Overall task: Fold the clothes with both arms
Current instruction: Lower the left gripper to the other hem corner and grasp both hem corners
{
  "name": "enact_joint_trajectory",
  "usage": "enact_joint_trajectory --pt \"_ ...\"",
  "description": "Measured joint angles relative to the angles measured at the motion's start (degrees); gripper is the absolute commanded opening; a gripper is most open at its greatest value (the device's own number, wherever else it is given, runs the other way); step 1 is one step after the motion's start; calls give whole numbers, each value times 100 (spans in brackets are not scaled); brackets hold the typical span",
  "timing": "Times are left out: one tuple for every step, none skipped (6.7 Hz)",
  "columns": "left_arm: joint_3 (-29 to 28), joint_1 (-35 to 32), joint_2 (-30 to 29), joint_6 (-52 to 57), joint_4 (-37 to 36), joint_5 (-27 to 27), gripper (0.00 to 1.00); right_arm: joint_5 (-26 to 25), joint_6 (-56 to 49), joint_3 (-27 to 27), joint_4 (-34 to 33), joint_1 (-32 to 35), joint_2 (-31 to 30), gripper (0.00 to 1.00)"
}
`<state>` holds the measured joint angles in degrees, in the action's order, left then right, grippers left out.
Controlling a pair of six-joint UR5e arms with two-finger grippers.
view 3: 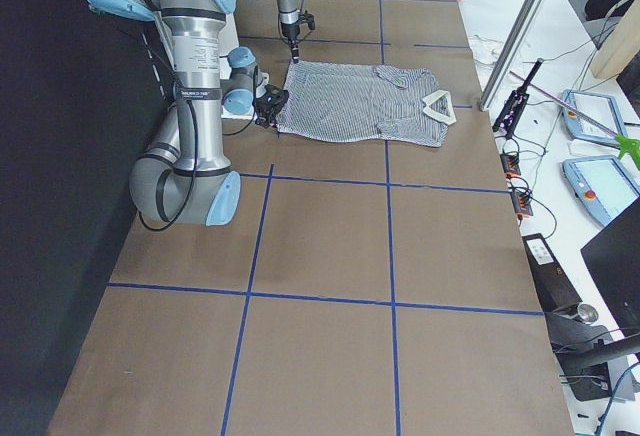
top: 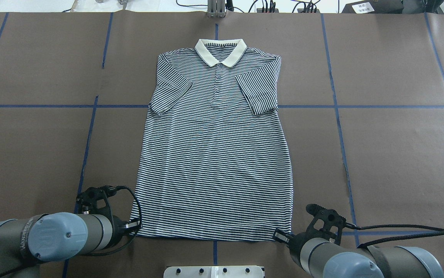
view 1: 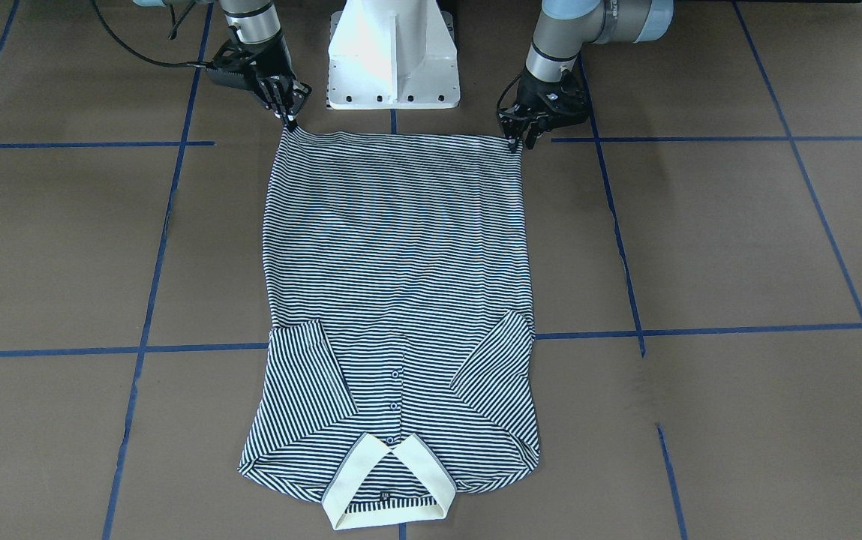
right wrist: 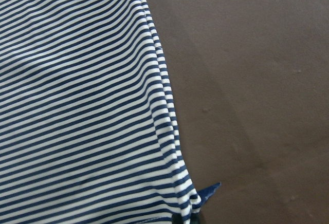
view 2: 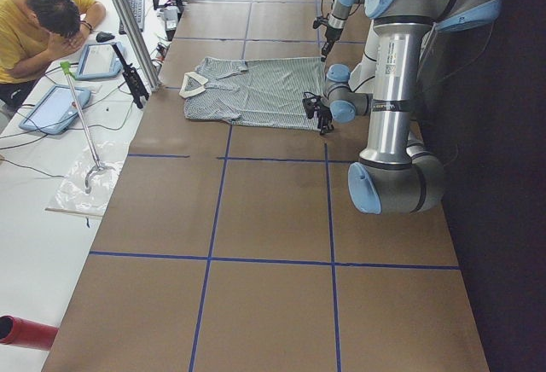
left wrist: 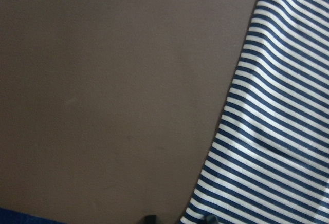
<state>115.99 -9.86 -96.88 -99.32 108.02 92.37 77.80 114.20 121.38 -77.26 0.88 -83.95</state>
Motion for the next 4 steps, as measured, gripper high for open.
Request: enact_joint_trajectory --pt "151 1 -45 0 -112 117 0 4 -2 4 0 0 -4 0" --pt "268 7 -79 0 -202 207 0 6 -3 7 0 0 -6 0" --pt "330 8 -118 -1 -240 247 0 9 -2 10 2 0 -7 0" --pt "370 20 -196 -57 -242 305 0 13 1 34 6 0 -15 0"
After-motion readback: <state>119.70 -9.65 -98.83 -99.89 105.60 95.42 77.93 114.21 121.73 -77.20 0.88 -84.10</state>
